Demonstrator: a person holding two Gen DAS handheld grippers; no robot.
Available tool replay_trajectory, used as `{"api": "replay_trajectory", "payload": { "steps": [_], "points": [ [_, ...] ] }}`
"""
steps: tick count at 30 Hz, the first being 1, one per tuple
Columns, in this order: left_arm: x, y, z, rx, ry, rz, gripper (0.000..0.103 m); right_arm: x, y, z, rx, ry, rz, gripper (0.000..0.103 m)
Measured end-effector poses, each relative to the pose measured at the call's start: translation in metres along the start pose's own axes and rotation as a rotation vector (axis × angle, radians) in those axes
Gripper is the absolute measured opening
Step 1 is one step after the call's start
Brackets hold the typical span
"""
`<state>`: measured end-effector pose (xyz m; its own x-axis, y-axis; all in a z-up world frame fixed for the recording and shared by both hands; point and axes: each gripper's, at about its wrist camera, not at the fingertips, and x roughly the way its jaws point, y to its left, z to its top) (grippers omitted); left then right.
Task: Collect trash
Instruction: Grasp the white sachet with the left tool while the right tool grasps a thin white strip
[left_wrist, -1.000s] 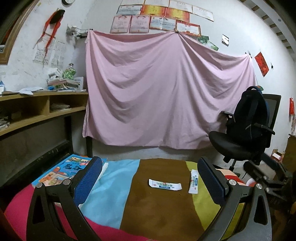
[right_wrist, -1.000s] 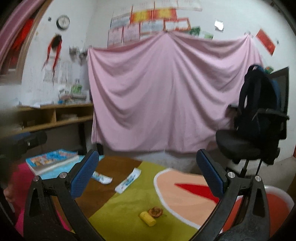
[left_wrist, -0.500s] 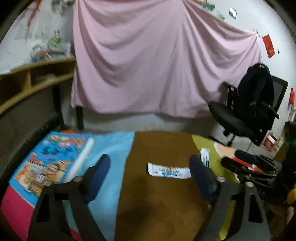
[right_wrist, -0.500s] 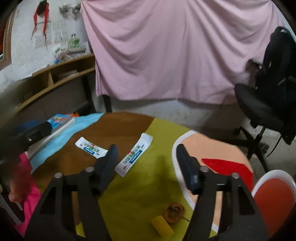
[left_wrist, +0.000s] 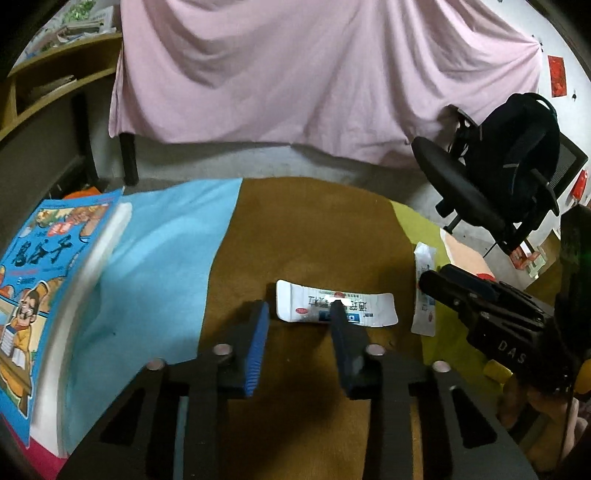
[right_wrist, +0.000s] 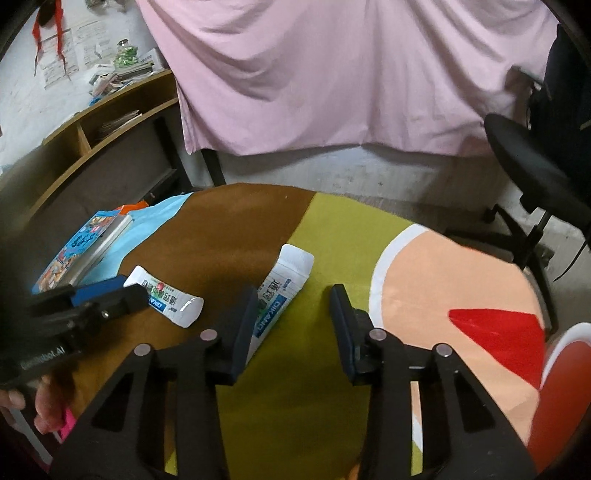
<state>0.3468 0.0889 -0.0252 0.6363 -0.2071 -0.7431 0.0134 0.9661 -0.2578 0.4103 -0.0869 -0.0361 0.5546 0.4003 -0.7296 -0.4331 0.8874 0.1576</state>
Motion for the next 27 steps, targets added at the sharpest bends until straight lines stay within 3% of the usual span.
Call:
{"api": "replay_trajectory", "payload": {
  "steps": [3,9,17,27],
  "points": [
    [0.002,0.003,0.001,-0.004,0.014,-0.004,0.017,0.005,0.001,0.0,0.003,0.018,0.008,0.066],
    [0.003,0.001,0.006,0.004,0.019,-0.03,0.001,0.008,0.001,-0.003,0.028,0.047,0.077,0.053],
    [-0.014,-0.001,0.001,0.004,-0.027,-0.059,0.0,0.001,-0.001,-0.006,0.071,0.034,0.123,0.037],
    [-0.047,-0.012,-0.003,0.029,-0.146,-0.036,0.0,-0.032,0.01,-0.016,0.039,-0.064,0.121,0.031]
  ]
}}
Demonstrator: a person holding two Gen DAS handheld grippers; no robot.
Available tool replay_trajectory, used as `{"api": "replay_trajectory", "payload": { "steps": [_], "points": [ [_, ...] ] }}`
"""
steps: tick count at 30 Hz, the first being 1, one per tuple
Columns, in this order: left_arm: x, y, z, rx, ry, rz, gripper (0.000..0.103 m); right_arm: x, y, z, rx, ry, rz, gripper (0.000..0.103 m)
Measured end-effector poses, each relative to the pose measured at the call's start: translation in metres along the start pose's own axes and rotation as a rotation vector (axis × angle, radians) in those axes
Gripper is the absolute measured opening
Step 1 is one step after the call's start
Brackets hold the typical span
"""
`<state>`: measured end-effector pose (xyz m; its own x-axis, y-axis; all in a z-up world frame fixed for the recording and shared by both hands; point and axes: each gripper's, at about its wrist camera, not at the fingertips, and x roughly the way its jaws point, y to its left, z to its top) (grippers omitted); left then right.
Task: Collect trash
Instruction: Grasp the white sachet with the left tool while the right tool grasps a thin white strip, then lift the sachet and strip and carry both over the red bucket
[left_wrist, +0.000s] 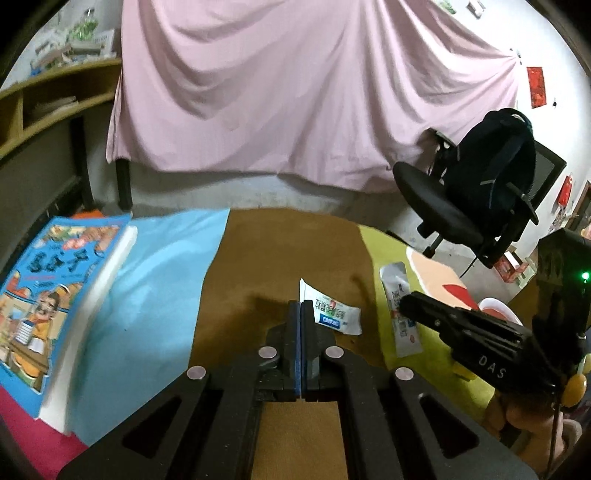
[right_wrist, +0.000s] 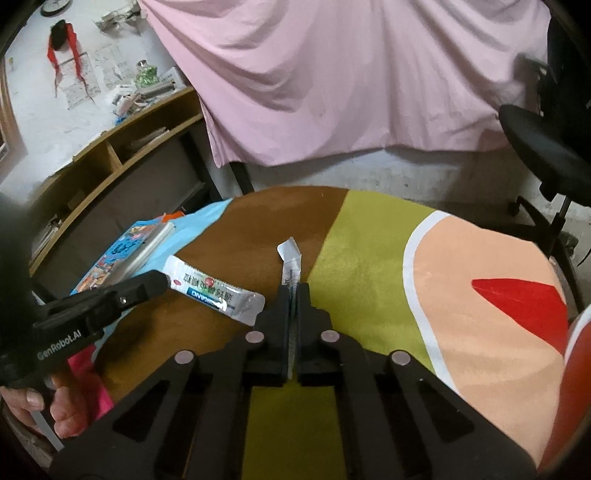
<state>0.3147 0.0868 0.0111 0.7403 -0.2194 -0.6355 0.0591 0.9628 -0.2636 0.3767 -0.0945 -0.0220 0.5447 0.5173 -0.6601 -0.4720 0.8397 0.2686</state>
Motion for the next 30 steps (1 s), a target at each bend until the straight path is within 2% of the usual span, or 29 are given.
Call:
{"api": "replay_trajectory", "payload": {
  "steps": [5,15,24,30],
  "points": [
    [-0.019,-0.023,-0.004,0.06,-0.078,0.02,0.0,-0.025,0.001,-0.01,0.005,-0.069,0.0,0.031],
    [-0.045,-0.084,-0.024,0.192,-0.204,0.012,0.0,-0.106,-0.002,-0.037,-0.04,-0.311,-0.067,0.031],
    [-0.055,-0.142,-0.037,0.262,-0.256,-0.037,0.0,-0.163,-0.024,-0.059,-0.041,-0.469,-0.172,0.031],
    [-0.054,-0.184,-0.041,0.296,-0.267,-0.085,0.0,-0.197,-0.048,-0.072,-0.022,-0.53,-0.248,0.031]
  ]
}}
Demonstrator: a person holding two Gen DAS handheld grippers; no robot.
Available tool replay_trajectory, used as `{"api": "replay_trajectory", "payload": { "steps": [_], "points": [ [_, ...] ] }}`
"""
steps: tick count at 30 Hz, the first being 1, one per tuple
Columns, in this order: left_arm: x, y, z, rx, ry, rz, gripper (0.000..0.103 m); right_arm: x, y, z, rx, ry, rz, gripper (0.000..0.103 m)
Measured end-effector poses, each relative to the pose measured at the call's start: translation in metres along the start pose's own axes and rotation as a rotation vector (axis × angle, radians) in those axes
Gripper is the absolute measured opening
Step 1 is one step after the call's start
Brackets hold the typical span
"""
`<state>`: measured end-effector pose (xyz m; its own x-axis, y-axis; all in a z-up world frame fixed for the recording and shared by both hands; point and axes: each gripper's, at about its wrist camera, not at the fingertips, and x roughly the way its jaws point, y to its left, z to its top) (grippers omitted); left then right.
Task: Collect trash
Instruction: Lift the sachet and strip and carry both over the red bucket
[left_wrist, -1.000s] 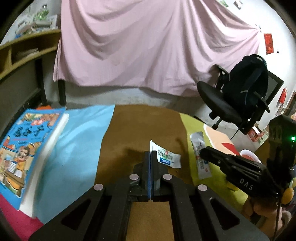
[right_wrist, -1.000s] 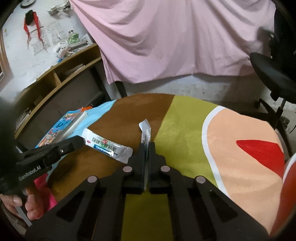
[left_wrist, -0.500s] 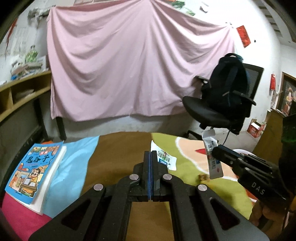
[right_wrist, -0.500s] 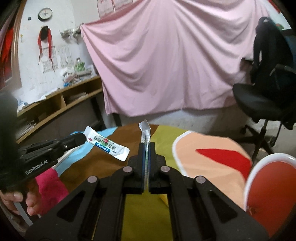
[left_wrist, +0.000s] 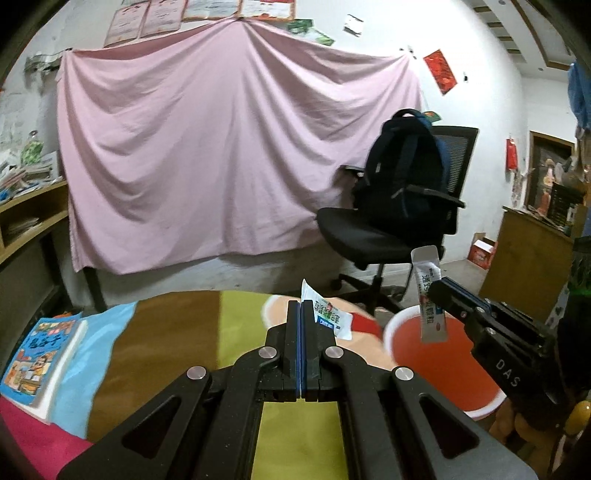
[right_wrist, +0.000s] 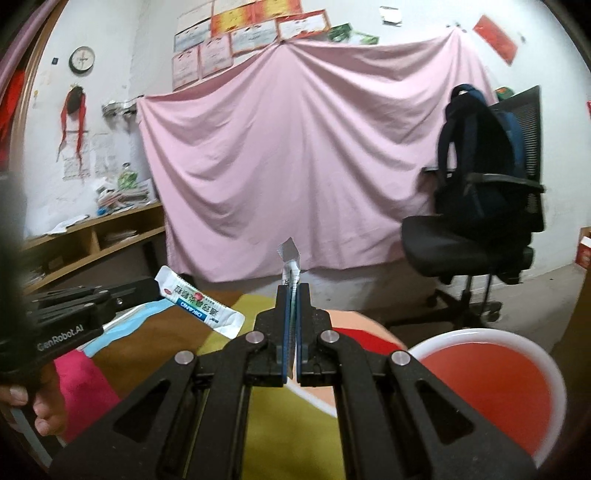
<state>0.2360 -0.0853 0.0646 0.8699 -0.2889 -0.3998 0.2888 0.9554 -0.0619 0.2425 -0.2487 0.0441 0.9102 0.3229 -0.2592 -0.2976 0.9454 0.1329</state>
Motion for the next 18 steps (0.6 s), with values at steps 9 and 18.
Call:
{"api": "replay_trajectory", "payload": {
  "steps": [9,18],
  "points": [
    [0.016,-0.062,0.006,0.046,-0.002,-0.067,0.0,-0.033,-0.054,-0.004,0.046,-0.035,-0.099,0.031],
    [0.044,-0.115,0.003,0.051,0.028,-0.143,0.0,-0.052,-0.098,-0.021,0.084,-0.008,-0.192,0.031]
  ]
}}
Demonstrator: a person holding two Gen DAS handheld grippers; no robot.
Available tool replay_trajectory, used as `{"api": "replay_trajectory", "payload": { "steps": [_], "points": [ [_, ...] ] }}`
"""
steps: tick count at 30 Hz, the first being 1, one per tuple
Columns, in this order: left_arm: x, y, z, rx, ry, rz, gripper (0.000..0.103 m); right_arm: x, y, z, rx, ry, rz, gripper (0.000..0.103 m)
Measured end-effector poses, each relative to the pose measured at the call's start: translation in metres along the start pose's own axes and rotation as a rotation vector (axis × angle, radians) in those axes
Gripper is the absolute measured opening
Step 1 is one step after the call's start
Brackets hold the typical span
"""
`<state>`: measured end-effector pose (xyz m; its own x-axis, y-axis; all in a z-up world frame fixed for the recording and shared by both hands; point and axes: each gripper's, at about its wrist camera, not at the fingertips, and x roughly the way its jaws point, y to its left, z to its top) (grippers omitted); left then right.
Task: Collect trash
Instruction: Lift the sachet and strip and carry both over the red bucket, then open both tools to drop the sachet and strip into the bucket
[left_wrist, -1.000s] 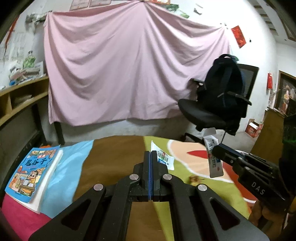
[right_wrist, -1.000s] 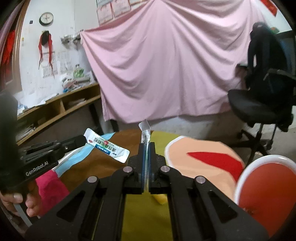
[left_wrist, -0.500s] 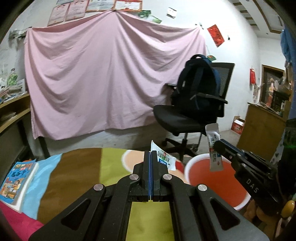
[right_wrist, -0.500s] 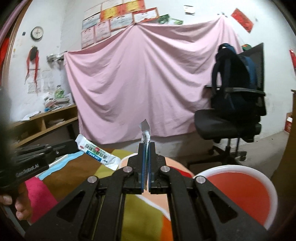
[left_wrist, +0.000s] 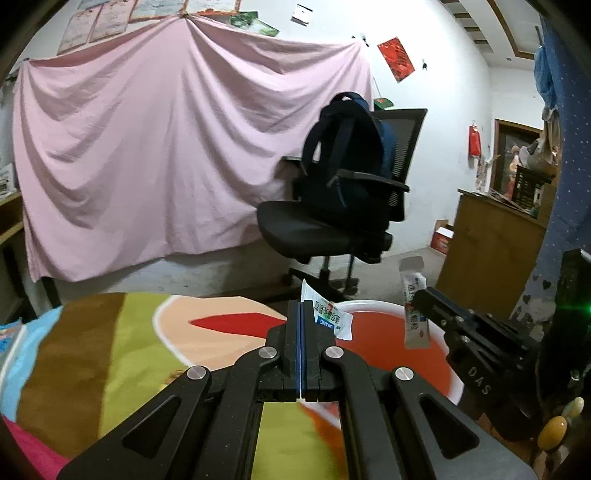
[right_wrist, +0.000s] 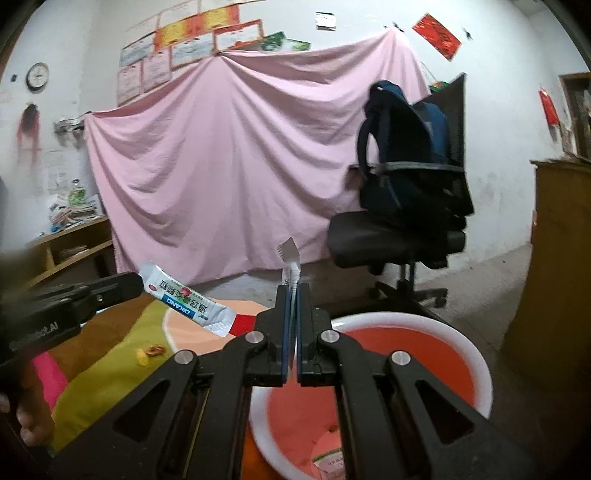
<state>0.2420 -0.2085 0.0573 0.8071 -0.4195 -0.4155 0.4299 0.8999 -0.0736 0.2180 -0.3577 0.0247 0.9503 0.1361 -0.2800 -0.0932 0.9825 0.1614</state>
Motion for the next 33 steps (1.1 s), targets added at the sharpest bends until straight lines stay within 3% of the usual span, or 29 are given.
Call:
{"api": "replay_trajectory", "payload": {
  "steps": [16,33],
  "points": [
    [0.053,-0.017,-0.006,-0.057,0.17,-0.126,0.0,0.008,-0.046,-0.007,0.119,0.102,-0.074,0.032],
    [0.071,-0.01,-0.014,-0.127,0.28,-0.156,0.0,0.017,-0.056,-0.013,0.165,0.156,-0.082,0.034]
  ]
}}
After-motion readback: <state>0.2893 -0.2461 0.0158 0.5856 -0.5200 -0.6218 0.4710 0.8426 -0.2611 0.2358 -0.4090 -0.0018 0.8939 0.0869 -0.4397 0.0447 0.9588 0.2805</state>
